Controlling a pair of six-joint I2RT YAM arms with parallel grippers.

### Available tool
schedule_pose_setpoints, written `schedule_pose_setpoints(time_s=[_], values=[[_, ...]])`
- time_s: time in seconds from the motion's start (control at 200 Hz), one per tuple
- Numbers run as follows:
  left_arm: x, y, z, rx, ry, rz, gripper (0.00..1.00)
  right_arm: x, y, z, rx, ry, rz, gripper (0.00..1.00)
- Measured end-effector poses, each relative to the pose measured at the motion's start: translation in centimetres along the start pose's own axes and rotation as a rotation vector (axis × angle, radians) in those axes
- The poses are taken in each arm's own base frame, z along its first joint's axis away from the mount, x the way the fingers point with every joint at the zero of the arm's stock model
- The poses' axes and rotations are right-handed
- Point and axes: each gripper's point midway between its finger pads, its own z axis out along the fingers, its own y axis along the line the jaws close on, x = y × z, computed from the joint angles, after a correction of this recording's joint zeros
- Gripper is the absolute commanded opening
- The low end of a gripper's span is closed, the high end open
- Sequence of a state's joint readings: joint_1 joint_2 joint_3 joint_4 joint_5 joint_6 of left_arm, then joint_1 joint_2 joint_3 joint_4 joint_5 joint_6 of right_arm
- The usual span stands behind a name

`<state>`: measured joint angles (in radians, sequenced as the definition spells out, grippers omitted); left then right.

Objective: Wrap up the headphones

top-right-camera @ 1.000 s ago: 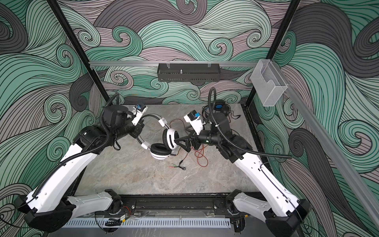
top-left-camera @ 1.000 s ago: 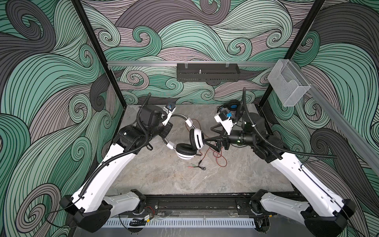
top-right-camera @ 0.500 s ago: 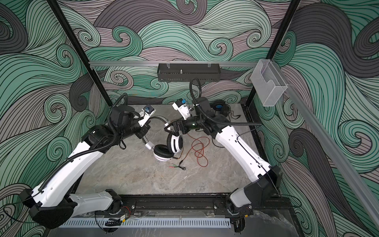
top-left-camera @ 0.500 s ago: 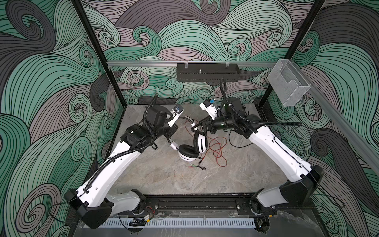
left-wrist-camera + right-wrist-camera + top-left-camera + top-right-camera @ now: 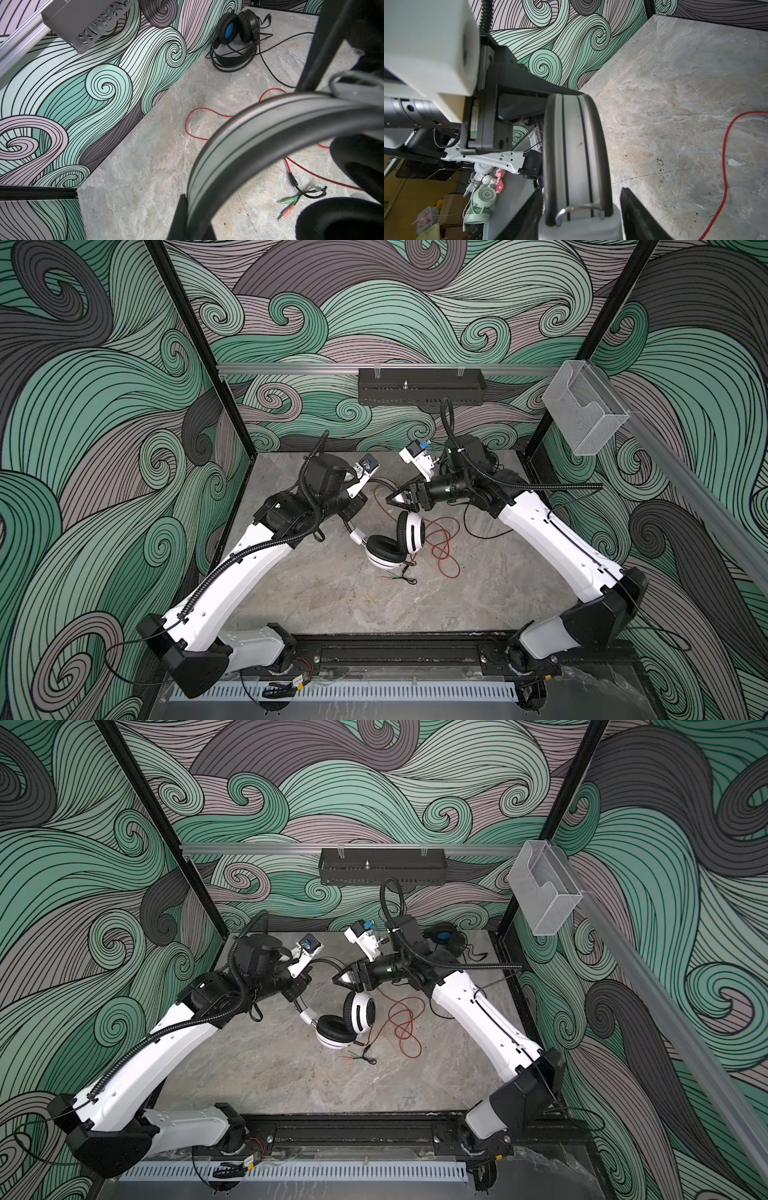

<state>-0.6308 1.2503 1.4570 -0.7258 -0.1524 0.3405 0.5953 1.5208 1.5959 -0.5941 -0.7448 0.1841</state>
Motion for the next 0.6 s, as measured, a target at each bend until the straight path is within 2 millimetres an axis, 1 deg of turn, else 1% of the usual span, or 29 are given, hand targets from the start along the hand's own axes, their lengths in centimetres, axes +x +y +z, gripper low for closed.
schedule_pose_setpoints(time_s=[0.07, 0.13, 0.25, 0.285, 0.3, 0.365, 0.405, 0.48, 0.545, 0.6], values=[[0.0, 0.0, 0.2, 0.001, 0.001, 0.0, 0.0, 0.1, 0.0, 0.0, -0.001, 0.001, 0.003, 0.37], [0.0, -0.1, 0.2, 0.001, 0.0, 0.0, 0.0, 0.1, 0.0, 0.0, -0.003, 0.002, 0.006, 0.23], [-0.1, -0.1, 0.3, 0.001, -0.002, -0.004, 0.0, 0.1, 0.0, 0.0, -0.003, 0.002, 0.009, 0.05], [-0.1, -0.1, 0.3, 0.002, -0.001, -0.005, 0.09, 0.1, 0.0, 0.0, -0.003, 0.002, 0.009, 0.0], [-0.1, -0.2, 0.3, 0.003, -0.001, -0.005, 0.14, 0.1, 0.0, 0.0, -0.003, 0.002, 0.009, 0.0], [-0.1, -0.2, 0.4, 0.004, -0.001, -0.019, 0.44, 0.2, -0.1, 0.0, -0.001, 0.006, 0.013, 0.0], [-0.3, -0.2, 0.5, 0.003, -0.009, -0.035, 0.55, 0.3, -0.2, 0.0, 0.002, 0.009, 0.015, 0.0], [-0.8, -0.3, 0.5, 0.005, -0.026, -0.066, 0.69, 0.6, -0.7, 0.1, 0.025, 0.015, 0.005, 0.0], [-0.9, -0.4, 0.5, 0.003, -0.045, -0.111, 0.76, 1.0, -1.5, 0.0, 0.065, 0.021, -0.008, 0.0], [-0.4, -0.7, 0.5, 0.009, -0.043, -0.158, 0.8, 1.5, -2.3, -0.2, 0.11, 0.031, -0.022, 0.0]])
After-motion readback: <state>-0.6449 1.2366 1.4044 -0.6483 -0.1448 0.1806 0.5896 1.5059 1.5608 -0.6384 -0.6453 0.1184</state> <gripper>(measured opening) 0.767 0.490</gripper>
